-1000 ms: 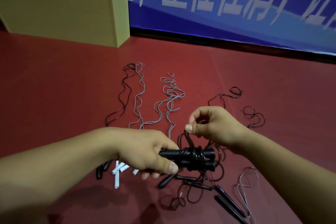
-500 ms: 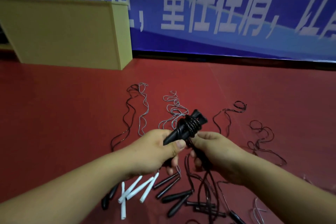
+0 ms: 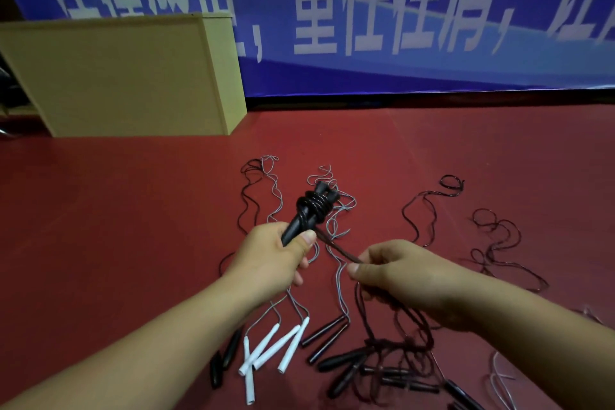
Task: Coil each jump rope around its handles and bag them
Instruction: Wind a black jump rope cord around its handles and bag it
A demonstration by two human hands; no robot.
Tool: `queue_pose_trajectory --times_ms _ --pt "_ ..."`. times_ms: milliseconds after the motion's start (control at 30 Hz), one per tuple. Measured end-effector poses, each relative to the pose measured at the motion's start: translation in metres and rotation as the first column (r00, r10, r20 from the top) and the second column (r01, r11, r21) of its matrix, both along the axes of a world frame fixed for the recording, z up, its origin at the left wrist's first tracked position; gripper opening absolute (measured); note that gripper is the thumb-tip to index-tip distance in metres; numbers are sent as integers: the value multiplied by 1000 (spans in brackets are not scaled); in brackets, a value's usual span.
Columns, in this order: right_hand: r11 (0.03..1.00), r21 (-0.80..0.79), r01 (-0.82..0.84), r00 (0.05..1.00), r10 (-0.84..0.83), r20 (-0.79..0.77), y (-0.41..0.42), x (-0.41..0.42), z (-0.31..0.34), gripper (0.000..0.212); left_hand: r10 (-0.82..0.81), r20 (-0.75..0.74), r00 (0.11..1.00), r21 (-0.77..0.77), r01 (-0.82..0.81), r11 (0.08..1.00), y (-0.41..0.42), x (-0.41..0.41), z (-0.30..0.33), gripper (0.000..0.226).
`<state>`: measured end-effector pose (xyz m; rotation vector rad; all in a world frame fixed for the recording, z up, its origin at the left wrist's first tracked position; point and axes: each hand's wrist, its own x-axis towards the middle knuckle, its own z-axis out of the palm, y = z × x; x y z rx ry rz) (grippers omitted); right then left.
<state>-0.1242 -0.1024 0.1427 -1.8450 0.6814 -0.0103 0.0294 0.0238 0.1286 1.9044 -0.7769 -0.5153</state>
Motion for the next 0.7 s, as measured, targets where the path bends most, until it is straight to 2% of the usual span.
queue_pose_trajectory --times_ms 100,200,333,433,567,700 --pt "995 -92 -48 995 40 -89 -3 -5 0 30 114 53 992 17 -115 993 1 19 -6 25" --pt "986 -160 -50 997 39 -72 -2 -7 -1 27 130 40 991 112 -133 985 7 37 -17 26" --pt "966 -254 -55 997 64 30 1 -7 2 22 -15 80 997 319 -11 948 13 45 -32 19" --pt "953 -301 -26 990 65 121 1 -5 6 22 -124 182 975 434 33 900 13 44 -33 20" --pt "931 -364 29 972 58 227 -3 -4 6 24 -312 363 878 590 43 806 9 30 -27 29" --pt "852 -512 109 967 28 252 -14 -5 5 26 -477 404 781 627 144 766 5 14 -17 21"
